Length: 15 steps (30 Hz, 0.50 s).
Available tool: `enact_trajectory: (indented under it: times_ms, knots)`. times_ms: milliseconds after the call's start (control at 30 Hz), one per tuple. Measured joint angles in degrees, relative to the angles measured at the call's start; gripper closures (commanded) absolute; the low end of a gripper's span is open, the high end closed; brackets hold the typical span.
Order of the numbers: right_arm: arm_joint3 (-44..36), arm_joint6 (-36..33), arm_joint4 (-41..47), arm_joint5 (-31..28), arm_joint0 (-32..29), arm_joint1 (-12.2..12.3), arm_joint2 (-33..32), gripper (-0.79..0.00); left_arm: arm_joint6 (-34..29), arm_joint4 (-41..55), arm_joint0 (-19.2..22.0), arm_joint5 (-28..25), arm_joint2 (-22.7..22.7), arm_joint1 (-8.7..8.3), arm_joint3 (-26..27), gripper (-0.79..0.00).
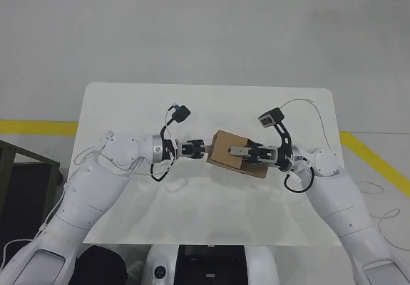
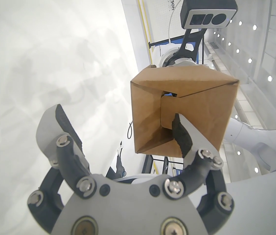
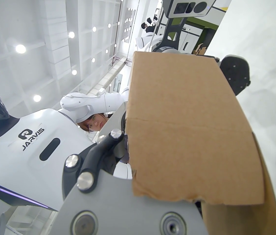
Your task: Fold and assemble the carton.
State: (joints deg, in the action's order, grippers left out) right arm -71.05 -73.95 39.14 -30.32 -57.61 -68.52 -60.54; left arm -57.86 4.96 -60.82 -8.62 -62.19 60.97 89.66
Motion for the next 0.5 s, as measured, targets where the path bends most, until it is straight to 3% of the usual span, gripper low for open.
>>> enact_trajectory:
  times_ms: [500]
  knots:
    - [-0.18,-0.11,-0.24,0.12,-0.07,-0.02,-0.31,0.0,1.45,-0.73,0.93,-0.19,1.08,0.26,-1.22,-0.785]
